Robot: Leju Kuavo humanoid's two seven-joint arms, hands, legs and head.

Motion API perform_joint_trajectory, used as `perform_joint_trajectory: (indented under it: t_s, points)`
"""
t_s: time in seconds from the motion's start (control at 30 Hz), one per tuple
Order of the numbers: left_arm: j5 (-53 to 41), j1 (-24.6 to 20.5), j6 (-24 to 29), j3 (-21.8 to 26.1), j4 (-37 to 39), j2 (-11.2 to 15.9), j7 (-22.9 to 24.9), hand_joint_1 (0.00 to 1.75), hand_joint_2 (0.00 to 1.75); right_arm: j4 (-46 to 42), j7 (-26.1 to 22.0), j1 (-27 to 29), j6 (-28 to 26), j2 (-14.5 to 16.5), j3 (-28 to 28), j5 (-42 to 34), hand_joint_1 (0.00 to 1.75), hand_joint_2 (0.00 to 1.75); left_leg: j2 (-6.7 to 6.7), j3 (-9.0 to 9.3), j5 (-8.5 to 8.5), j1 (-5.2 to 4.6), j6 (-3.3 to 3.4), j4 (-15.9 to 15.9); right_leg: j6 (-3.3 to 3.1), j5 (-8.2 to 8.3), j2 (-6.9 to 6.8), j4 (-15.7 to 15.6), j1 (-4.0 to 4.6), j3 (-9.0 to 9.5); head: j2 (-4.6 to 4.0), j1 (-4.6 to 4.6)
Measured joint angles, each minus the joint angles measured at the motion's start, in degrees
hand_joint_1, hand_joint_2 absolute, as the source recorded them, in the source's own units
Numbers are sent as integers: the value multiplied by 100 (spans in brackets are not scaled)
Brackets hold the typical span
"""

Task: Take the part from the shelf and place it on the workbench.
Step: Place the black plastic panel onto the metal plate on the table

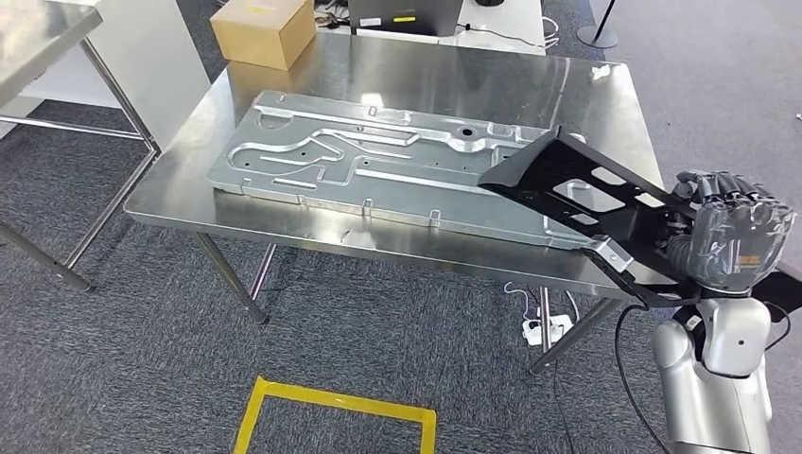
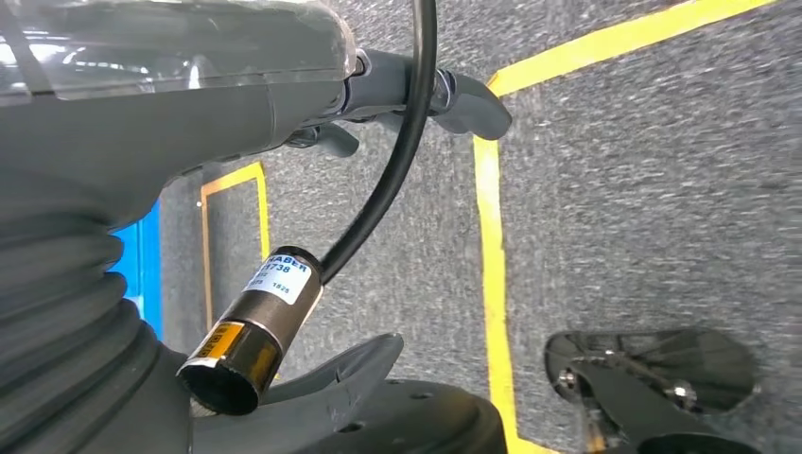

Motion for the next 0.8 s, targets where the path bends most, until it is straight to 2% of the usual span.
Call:
perform_joint_trajectory:
  t_s: [0.03,0.07,0.17,0.23,0.27,0.33,0.37,0.4,0.43,0.5,0.53,0.57,0.6,0.7,0.73,0.8]
  points:
    - [0,-3,-7,0,0,1,1,0,175,11,1,-23,1,-3,11,1,173,175,0,19,-37,-4,-40,15,-18,90,-18,-297,12,143,0,0]
    - [0,-5,-13,0,0,2,2,0,175,27,2,-41,3,-5,25,3,173,175,2,29,-65,-13,-80,21,-51,101,-30,-464,30,222,0,-1]
    - [-2,-7,-19,0,-1,2,3,0,175,76,2,-70,6,-15,73,13,173,175,28,74,-120,-21,-181,2,-202,20,-4,-525,62,268,0,-3]
    - [-6,-13,-18,0,-2,2,0,0,175,91,7,-102,6,-21,108,22,173,175,35,9,-257,-14,-224,225,-305,-16,11,-550,49,338,0,-4]
    - [-8,-16,-17,0,-2,2,-2,0,175,100,13,-118,5,-23,125,29,173,175,31,-141,-396,-11,-233,534,-354,-37,11,-561,48,375,0,-6]
    - [-5,-15,-15,0,-1,2,-2,0,175,131,25,-141,5,-24,159,43,173,175,29,-625,-701,-13,-233,1374,-418,-91,22,-561,83,428,0,-8]
    - [-3,-10,-14,0,-1,2,-2,0,175,151,27,-140,4,-23,173,51,173,175,28,-846,-756,-15,-227,1688,-434,-118,32,-560,105,456,0,-7]
    - [-1,-2,-12,0,0,2,-1,0,175,168,28,-138,4,-23,183,57,173,175,26,-969,-677,-20,-208,1785,-440,-149,46,-559,126,493,0,-7]
    - [2,3,-10,0,0,3,0,0,175,182,31,-139,4,-23,188,61,173,175,23,-976,-476,-30,-175,1648,-442,-184,59,-558,146,542,0,-7]
    - [5,10,-10,0,1,8,1,0,175,198,40,-145,3,-25,197,63,173,175,9,-733,69,-70,-64,897,-433,-268,76,-560,175,653,0,-2]
    - [7,11,-10,0,2,13,3,0,175,204,44,-156,3,-26,203,63,173,175,2,-588,238,-91,-11,542,-417,-305,83,-557,188,691,0,1]
    - [9,6,-10,0,3,17,5,0,175,212,48,-165,3,-28,211,63,173,175,-5,-486,315,-108,20,294,-393,-331,89,-563,189,710,0,3]
    - [10,2,-10,0,4,19,7,0,175,220,49,-170,3,-30,217,64,173,175,-11,-439,302,-120,36,181,-360,-335,94,-556,186,718,0,7]
    - [9,2,-15,0,4,2,16,0,175,233,54,-183,11,-37,228,84,173,175,-15,-322,274,-103,62,20,-266,-330,95,-477,173,731,0,13]
    - [6,5,-17,0,4,-1,19,0,175,242,58,-207,23,-47,234,95,173,175,-14,-262,273,-87,80,-20,-242,-393,88,-348,167,679,0,18]
    - [-12,-1,-27,0,4,-1,23,0,175,286,78,-285,67,-79,257,123,173,175,-13,-177,257,-68,101,-67,-182,-651,73,202,140,390,0,31]
